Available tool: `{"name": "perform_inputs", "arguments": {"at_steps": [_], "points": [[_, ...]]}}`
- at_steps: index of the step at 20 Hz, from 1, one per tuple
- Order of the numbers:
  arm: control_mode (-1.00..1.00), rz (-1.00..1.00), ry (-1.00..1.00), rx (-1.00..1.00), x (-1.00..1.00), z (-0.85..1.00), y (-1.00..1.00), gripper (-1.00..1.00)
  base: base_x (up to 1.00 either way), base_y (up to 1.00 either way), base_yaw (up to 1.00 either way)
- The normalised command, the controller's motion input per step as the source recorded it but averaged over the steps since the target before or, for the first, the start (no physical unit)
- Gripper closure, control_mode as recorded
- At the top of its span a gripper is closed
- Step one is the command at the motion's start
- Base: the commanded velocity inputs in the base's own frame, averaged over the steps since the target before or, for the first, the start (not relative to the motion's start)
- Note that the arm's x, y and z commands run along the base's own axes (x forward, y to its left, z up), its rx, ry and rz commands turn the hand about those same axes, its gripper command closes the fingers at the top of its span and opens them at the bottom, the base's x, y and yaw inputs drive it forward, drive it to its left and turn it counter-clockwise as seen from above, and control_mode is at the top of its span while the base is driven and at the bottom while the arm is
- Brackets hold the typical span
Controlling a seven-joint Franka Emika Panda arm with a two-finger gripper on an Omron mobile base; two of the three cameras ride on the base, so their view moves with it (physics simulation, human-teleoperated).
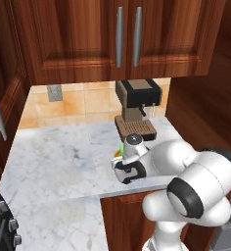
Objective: Pick corn from the fridge and place it on the plate on the counter.
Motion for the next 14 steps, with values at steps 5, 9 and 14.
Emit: {"name": "perform_inputs", "arguments": {"at_steps": [5,9,14], "points": [[-1.0,-0.01,0.0,0.0,-0.03,-0.31,-0.08,-1.0,0.0,0.0,0.0],[-1.0,-0.12,-0.03,0.09,-0.39,0.0,-0.58,-1.0,0.0,0.0,0.0],[-1.0,-0.04,-0.06,0.04,-0.16,0.2,-0.2,-1.0,0.0,0.0,0.0]]}}
